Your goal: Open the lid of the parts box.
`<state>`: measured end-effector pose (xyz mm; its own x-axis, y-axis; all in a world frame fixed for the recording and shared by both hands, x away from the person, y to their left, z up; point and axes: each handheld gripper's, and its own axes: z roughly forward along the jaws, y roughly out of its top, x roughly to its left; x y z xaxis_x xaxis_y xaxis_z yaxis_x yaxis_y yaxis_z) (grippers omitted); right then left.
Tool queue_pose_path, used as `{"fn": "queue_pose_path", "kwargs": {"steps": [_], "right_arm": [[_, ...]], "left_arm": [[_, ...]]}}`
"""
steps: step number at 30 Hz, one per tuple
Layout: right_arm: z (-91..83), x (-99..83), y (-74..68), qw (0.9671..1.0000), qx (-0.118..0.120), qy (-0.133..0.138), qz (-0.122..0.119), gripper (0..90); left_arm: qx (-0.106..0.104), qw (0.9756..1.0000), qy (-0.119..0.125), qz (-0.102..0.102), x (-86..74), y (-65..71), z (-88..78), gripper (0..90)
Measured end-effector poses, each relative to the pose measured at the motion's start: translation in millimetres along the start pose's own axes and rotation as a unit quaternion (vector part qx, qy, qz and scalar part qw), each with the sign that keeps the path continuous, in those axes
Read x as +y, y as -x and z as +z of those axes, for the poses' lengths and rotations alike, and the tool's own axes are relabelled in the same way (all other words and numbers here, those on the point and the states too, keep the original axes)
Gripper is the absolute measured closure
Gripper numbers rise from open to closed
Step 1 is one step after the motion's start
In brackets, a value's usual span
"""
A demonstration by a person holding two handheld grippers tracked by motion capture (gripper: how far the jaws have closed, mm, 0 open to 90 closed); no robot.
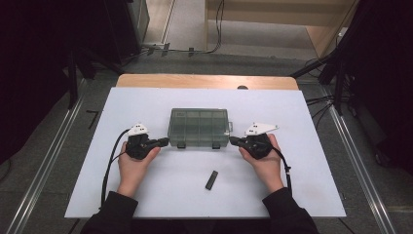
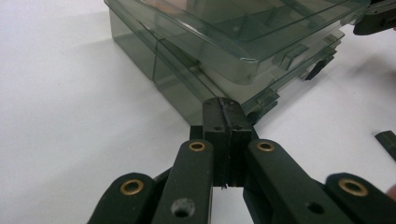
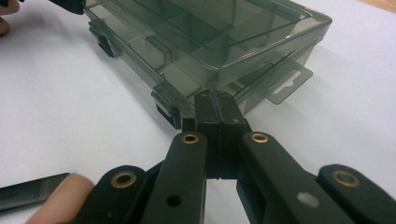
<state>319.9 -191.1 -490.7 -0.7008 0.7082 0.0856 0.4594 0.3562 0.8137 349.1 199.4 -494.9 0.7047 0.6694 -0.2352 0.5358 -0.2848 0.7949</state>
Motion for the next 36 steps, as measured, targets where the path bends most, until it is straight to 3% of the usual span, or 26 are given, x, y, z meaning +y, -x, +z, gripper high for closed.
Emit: {"fn": "queue_pose_path", "kwargs": {"steps": [21, 31, 36], "right_arm": [[-3.7, 3.2, -1.7, 0.9999, 0.001, 0.014, -0.001, 88.0], [-11.1, 6.8, -4.3, 0.9989, 0.003, 0.044, -0.012, 87.6], [-18.6, 11.3, -5.1, 0.9972, -0.008, 0.073, -0.014, 73.0]], "left_arm": [[-0.01, 0.9988, 0.047, 0.012, 6.8, 5.8, -6.9, 90.0], [-0.009, 0.9979, 0.062, 0.014, 12.1, 7.2, -6.7, 90.0], [-0.012, 0.9977, 0.066, 0.015, 15.4, 7.8, -5.9, 90.0]]}}
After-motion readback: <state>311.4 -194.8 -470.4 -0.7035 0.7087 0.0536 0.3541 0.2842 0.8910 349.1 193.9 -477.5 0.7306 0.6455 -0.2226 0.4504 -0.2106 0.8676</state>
